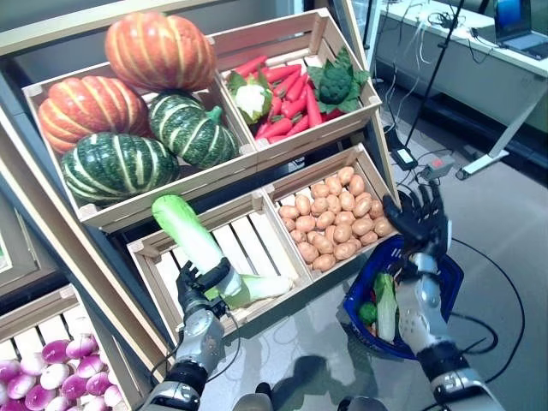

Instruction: Put vegetables into the basket

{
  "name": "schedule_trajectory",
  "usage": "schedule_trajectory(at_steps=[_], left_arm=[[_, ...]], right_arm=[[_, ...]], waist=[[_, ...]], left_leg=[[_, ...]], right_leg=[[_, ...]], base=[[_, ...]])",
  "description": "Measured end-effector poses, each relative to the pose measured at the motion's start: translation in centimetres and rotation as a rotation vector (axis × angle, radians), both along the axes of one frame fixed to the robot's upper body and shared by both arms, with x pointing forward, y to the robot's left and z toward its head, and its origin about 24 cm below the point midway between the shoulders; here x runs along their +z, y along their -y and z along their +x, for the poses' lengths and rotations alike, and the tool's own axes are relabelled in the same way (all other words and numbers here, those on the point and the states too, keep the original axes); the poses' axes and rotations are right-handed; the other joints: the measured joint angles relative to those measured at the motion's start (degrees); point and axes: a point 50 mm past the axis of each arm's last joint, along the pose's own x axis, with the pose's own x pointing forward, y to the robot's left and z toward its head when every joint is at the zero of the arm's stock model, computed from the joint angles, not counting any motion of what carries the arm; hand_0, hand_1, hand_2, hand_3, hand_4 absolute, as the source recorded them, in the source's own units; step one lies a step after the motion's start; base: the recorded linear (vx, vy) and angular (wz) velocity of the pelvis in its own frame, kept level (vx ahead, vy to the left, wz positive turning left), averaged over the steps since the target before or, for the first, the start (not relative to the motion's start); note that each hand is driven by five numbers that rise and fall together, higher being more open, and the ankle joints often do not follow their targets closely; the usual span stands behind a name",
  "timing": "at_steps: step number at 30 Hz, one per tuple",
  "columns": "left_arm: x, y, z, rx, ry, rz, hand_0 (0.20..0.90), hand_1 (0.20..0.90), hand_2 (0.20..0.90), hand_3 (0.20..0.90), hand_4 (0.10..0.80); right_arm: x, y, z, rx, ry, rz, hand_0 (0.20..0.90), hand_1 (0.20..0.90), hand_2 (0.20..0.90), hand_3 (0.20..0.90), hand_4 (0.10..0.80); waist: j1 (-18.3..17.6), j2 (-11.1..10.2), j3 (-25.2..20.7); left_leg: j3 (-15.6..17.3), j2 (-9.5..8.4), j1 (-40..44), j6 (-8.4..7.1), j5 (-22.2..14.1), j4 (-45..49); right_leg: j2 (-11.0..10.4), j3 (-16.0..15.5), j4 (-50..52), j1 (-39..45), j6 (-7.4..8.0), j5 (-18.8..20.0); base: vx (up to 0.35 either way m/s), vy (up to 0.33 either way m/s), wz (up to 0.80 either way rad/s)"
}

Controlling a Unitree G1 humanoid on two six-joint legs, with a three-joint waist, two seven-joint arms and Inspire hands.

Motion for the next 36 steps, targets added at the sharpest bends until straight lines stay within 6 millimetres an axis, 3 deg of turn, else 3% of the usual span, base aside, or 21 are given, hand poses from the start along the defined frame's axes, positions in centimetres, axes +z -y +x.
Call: schedule_trajectory(at_steps=[3, 6, 13, 18, 23, 36], left_arm=[[0.5, 1.4, 0.1, -0.106, 0.028, 0.013, 0.3, 0.3, 0.3, 0.3, 0.4], [0.9, 1.8, -0.1, -0.197, 0.055, 0.038, 0.3, 0.3, 0.3, 0.3, 0.4], [2.8, 2.5, -0.1, -0.425, 0.168, 0.057, 0.3, 0.3, 0.3, 0.3, 0.4], [7.4, 5.0, 0.6, -0.706, 0.38, 0.106, 0.3, 0.3, 0.3, 0.3, 0.4], [10.3, 6.9, 1.1, -0.832, 0.515, 0.124, 0.3, 0.3, 0.3, 0.3, 0.4], [10.6, 6.6, 1.1, -0.865, 0.513, 0.151, 0.3, 0.3, 0.3, 0.3, 0.4]], right_arm=[[2.6, 0.4, 1.1, 0.035, 0.07, -0.062, 0.9, 0.9, 0.9, 0.9, 0.8], [3.7, -0.3, 1.9, 0.133, 0.074, -0.138, 0.9, 0.9, 0.9, 0.9, 0.8], [2.7, -3.0, 2.3, 0.463, 0.014, -0.181, 0.9, 0.9, 0.9, 0.9, 0.8], [1.7, -4.1, 2.2, 0.612, -0.058, -0.208, 0.9, 0.9, 0.9, 0.9, 0.8], [1.4, -4.5, 2.1, 0.694, -0.062, -0.197, 0.9, 0.9, 0.9, 0.9, 0.8], [1.0, -4.8, 2.0, 0.737, -0.087, -0.215, 0.9, 0.9, 0.9, 0.9, 0.8]], waist=[[0.93, -0.52, -0.49], [1.59, -1.36, -1.15], [1.61, -2.8, -2.01], [1.09, -3.68, -2.54], [0.59, -4.05, -3.32], [-0.82, -4.33, -4.86]], left_leg=[[-1.19, -0.47, 0.54, 0.48, 0.93, -1.6], [-1.24, -1.01, 1.84, 0.94, 2.39, -4.57], [-0.44, -1.63, 3.95, 2.1, 5.88, -11.47], [0.37, -2.27, 4.15, 2.41, 6.75, -12.94], [1.01, -2.05, 4.19, 2.36, 6.75, -12.95], [1.72, -2.02, 4.11, 2.36, 6.75, -12.95]], right_leg=[[0.29, -0.06, -3.83, 1.98, 0.54, 1.81], [0.31, -0.05, -7.3, 3.51, 1.09, 3.39], [0.88, 0.03, -18.07, 6.99, 2.22, 9.76], [0.79, 0.06, -21.79, 8.0, 2.55, 12.1], [1.02, 0.34, -21.8, 7.67, 2.39, 12.2], [0.98, 0.54, -21.8, 7.28, 2.3, 12.31]], base=[[0.012, -0.041, 0.23], [0.002, -0.027, 0.09], [0.005, -0.031, -0.04], [0.012, -0.041, -0.05], [0.024, -0.025, -0.07], [0.018, -0.005, -0.03]])
